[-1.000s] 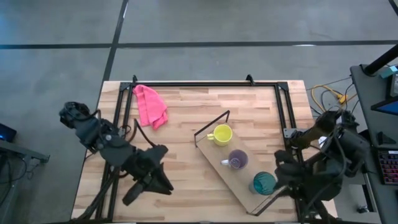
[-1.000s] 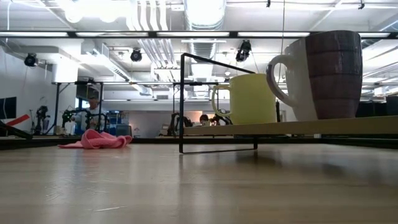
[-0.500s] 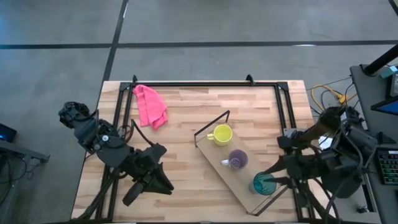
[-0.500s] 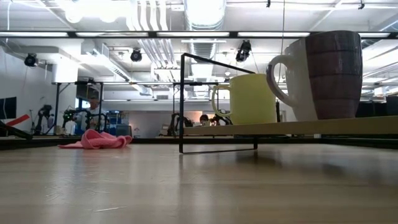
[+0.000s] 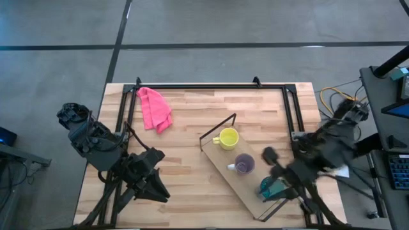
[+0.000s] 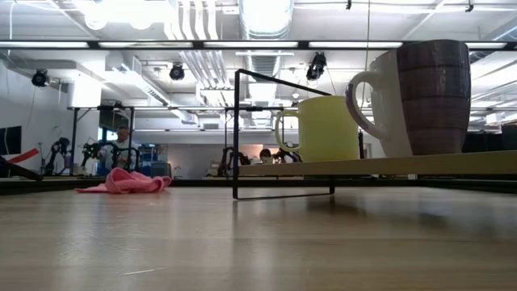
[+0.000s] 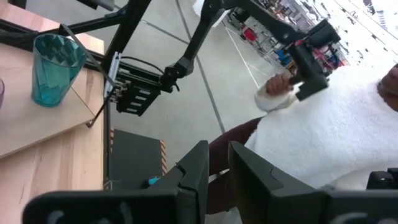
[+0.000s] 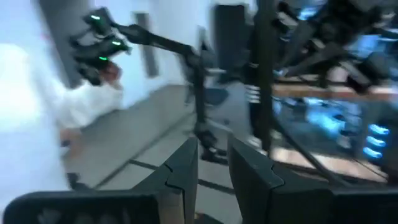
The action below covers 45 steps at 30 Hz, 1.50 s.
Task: Stack small to large cups/mugs on shelf
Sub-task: Return to Home Position
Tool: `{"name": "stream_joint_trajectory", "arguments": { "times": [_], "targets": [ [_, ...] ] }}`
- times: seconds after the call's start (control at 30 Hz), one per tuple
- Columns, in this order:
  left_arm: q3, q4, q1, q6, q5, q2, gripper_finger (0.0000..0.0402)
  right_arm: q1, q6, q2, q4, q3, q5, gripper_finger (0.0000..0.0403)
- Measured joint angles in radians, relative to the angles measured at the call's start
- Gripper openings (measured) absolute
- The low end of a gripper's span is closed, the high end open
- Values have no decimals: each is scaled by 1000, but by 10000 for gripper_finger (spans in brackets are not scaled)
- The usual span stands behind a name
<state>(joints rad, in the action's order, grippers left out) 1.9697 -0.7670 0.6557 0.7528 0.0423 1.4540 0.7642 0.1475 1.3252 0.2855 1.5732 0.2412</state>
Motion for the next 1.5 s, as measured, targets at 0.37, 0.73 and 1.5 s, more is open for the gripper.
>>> {"name": "stream_joint_trajectory", "arguments": {
  "times": [0.37, 0.73, 1.5],
  "targets": [
    [-1, -11, 2, -31, 52, -24, 47, -516, 113, -81, -80, -218, -437, 73],
    [-138, 6, 3, -322, 183, -228, 47, -518, 125, -450, -99, -488, -344, 75],
    [-1315, 846, -2, -379, 244, -900, 47, -450, 177, -781, -267, -878, -211, 73]
  ]
}}
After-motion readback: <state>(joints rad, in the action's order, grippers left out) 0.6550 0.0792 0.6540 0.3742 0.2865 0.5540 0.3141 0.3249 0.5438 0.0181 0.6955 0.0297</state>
